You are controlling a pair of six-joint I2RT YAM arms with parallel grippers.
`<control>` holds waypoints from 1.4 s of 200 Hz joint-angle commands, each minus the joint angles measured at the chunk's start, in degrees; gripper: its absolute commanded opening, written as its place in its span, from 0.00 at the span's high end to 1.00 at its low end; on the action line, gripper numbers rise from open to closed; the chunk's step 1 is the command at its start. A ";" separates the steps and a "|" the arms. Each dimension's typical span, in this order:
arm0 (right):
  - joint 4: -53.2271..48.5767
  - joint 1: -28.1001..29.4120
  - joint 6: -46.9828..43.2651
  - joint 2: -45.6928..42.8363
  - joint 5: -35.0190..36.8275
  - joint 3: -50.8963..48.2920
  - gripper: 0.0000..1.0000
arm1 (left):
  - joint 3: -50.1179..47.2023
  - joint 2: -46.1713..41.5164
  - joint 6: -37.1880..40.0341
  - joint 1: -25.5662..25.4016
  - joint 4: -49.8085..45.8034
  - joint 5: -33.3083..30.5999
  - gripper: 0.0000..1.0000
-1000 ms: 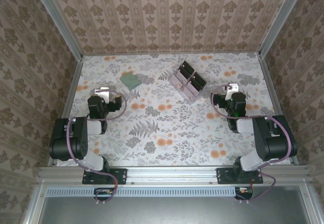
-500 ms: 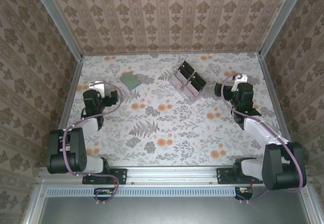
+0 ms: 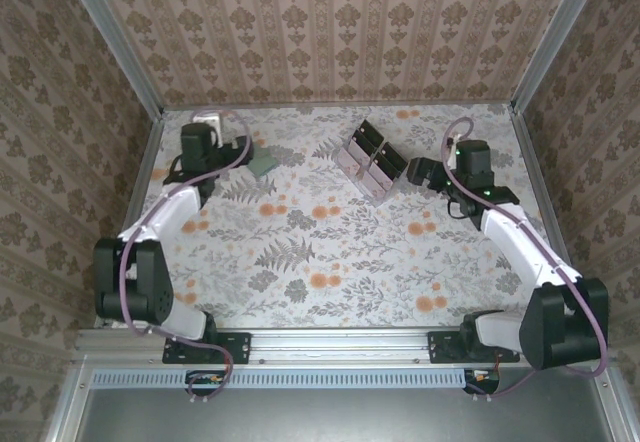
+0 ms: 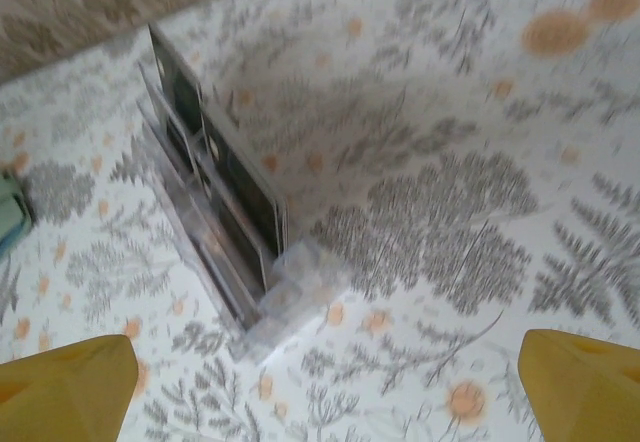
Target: Put the credit cards into the card holder
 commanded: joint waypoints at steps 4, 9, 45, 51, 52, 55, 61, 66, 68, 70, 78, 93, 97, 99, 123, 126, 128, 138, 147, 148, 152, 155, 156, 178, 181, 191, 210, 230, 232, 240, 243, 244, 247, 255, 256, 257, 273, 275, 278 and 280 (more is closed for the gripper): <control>-6.69 4.21 3.38 2.37 4.96 1.55 0.01 | 8.72 7.52 -3.79 -4.26 -10.10 0.90 0.00; -6.72 5.07 3.59 2.93 5.99 1.64 0.01 | 10.75 9.04 -3.81 -5.12 -11.09 1.00 0.00; -7.75 9.38 4.59 6.90 12.05 3.49 0.01 | 22.22 20.64 -4.45 -9.44 -16.40 0.30 0.00; -7.84 9.52 4.84 6.97 12.89 3.70 0.01 | 23.73 22.26 -4.95 -9.86 -16.83 0.43 0.00; -7.75 9.55 4.90 6.97 12.98 3.70 0.01 | 23.99 22.55 -5.13 -9.92 -16.88 0.46 0.00; -7.74 9.55 5.07 8.36 13.41 3.80 0.01 | 24.69 23.22 -5.37 -10.15 -17.10 0.49 0.00; -7.32 9.53 5.43 9.14 14.56 3.83 0.01 | 26.08 24.66 -5.94 -10.48 -17.49 0.63 0.00; -6.93 9.53 5.57 9.53 15.37 3.87 0.00 | 27.25 26.03 -6.28 -11.02 -17.76 0.67 0.00; -6.77 9.50 5.71 9.74 15.61 3.81 0.00 | 27.70 26.52 -6.45 -11.18 -17.88 0.72 0.00; -6.60 9.43 5.72 9.99 15.89 3.80 0.00 | 28.15 27.01 -6.54 -11.31 -17.95 0.71 0.00; -5.98 9.43 6.00 10.82 16.41 4.14 0.00 | 29.94 28.89 -6.81 -11.96 -18.35 0.64 0.00; -5.32 9.41 6.06 13.10 16.50 5.51 0.00 | 33.50 32.31 -7.21 -13.20 -19.33 0.04 0.00; -5.25 9.45 6.03 13.78 16.55 5.91 0.00 | 34.54 33.18 -7.28 -13.54 -19.61 -0.12 0.00; -5.21 9.42 6.09 14.05 16.68 6.10 0.00 | 34.91 33.62 -7.38 -13.72 -19.72 -0.18 0.00; -5.30 9.39 5.84 17.68 18.02 8.73 0.00 | 40.07 38.22 -7.89 -15.30 -20.80 -1.40 0.00; -5.31 9.33 5.84 18.11 18.11 9.05 0.00 | 40.59 38.75 -7.98 -15.45 -20.87 -1.45 0.00; -5.29 9.34 5.84 18.39 18.10 9.20 0.00 | 41.02 39.10 -8.02 -15.63 -20.87 -1.52 0.00; -5.21 9.32 5.86 19.49 18.25 10.04 0.00 | 43.07 40.77 -8.43 -16.00 -21.41 -1.67 0.00; -5.22 9.27 5.87 20.40 18.30 10.70 0.00 | 44.94 42.28 -8.80 -16.13 -21.96 -1.94 0.00; -5.21 9.25 5.85 20.45 18.27 10.81 0.00 | 45.14 42.41 -8.86 -16.13 -22.03 -1.96 0.00; -5.21 9.21 5.83 20.76 18.28 11.04 0.00 | 46.01 43.13 -9.05 -16.16 -22.41 -2.09 0.00; -5.22 9.19 5.78 21.04 18.32 11.23 0.00 | 46.57 43.66 -9.13 -16.19 -22.68 -2.13 0.00; -5.26 9.12 5.77 21.12 18.32 11.29 0.00 | 46.80 43.84 -9.11 -16.20 -22.74 -2.14 0.00; -5.37 8.60 5.83 22.50 18.33 12.14 0.00 | 50.89 47.15 -9.60 -18.06 -24.32 -2.64 0.00; -5.41 8.50 5.82 22.58 18.32 12.13 0.00 | 51.48 47.44 -9.66 -18.20 -24.55 -2.65 0.00; -5.38 8.15 5.82 22.87 18.29 12.28 0.00 | 53.13 48.80 -9.86 -18.53 -25.14 -2.70 0.00; -5.60 7.27 5.87 23.02 18.41 11.89 0.00 | 56.01 50.97 -10.23 -19.19 -26.00 -2.60 0.00; -5.68 6.21 5.93 22.41 18.29 11.14 0.00 | 58.93 53.07 -10.28 -20.06 -26.88 -2.33 0.00; -5.65 6.12 5.93 22.30 18.26 11.06 0.00 | 59.25 53.20 -10.31 -20.12 -26.97 -2.25 0.00; -5.67 5.74 5.93 21.90 18.23 10.60 0.00 | 60.27 54.03 -10.45 -20.52 -27.28 -2.00 0.00; -5.72 5.56 5.93 21.72 18.14 10.41 0.00 | 60.58 54.18 -10.52 -20.63 -27.43 -1.88 0.00; -5.72 5.55 5.98 21.68 18.15 10.40 0.00 | 60.74 54.24 -10.55 -20.66 -27.45 -1.84 0.00; -5.74 5.46 5.94 21.57 18.08 10.27 0.00 | 61.08 54.54 -10.58 -20.81 -27.46 -1.74 0.00; -5.85 5.12 5.93 21.13 18.15 9.85 0.00 | 61.76 55.01 -10.64 -21.25 -27.50 -1.53 0.00; -5.88 5.07 5.93 21.03 18.16 9.81 0.00 | 61.86 55.10 -10.61 -21.28 -27.57 -1.54 0.00; -5.89 5.04 5.93 20.99 18.11 9.75 0.00 | 62.00 55.18 -10.60 -21.34 -27.61 -1.54 0.00; -6.21 4.57 5.87 19.84 18.18 8.78 0.00 | 62.96 55.92 -10.91 -22.20 -27.53 -1.19 0.00; -6.18 4.44 5.85 19.70 18.23 8.62 0.00 | 63.06 56.00 -10.93 -22.30 -27.48 -1.19 0.00; -6.21 4.41 5.82 19.42 18.17 8.48 0.00 | 63.26 56.12 -10.94 -22.49 -27.47 -1.19 0.00; -6.22 4.33 5.82 19.28 18.25 8.26 0.00 | 63.34 56.23 -10.94 -22.59 -27.44 -1.19 0.00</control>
